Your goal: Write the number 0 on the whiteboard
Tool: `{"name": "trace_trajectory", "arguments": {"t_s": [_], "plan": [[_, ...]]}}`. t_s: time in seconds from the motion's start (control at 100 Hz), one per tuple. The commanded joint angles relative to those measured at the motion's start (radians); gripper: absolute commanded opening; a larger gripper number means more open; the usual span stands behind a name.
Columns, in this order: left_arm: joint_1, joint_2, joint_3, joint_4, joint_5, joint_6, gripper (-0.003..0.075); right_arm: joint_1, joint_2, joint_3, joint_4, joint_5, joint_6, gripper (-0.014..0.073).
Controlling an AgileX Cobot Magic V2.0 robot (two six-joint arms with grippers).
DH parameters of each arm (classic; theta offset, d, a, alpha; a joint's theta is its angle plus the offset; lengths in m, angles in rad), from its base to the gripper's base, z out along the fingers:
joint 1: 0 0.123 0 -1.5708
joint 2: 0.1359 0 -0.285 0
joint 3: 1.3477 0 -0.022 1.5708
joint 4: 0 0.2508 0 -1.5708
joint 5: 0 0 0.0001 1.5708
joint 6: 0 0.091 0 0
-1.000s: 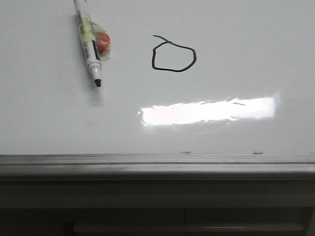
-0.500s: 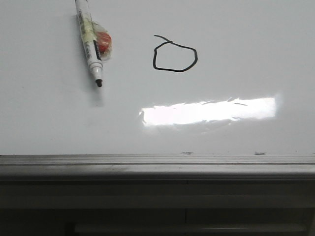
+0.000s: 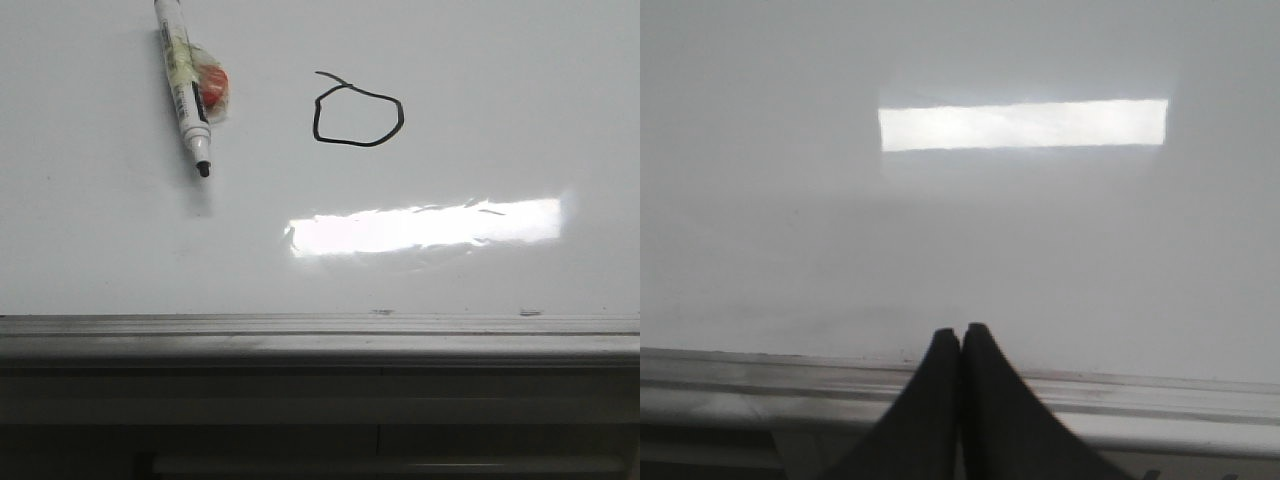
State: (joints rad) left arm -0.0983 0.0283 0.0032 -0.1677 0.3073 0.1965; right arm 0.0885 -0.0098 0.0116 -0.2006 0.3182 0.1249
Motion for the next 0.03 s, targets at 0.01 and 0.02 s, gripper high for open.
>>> {"name": "trace_trajectory", "arguments": {"t_s": [0.01,0.02], "plan": [[0.002,0.009,0.033,-0.012,-0.079,-0.002,-0.0020,-0.005,-0.020,0.014,-0.005,-0.026,-0.012,-0.0057],[0.002,0.009,0.033,-0.012,-0.079,-0.002,-0.0020,-0.005,-0.020,0.014,-0.005,-0.026,-0.012,-0.0057]]}}
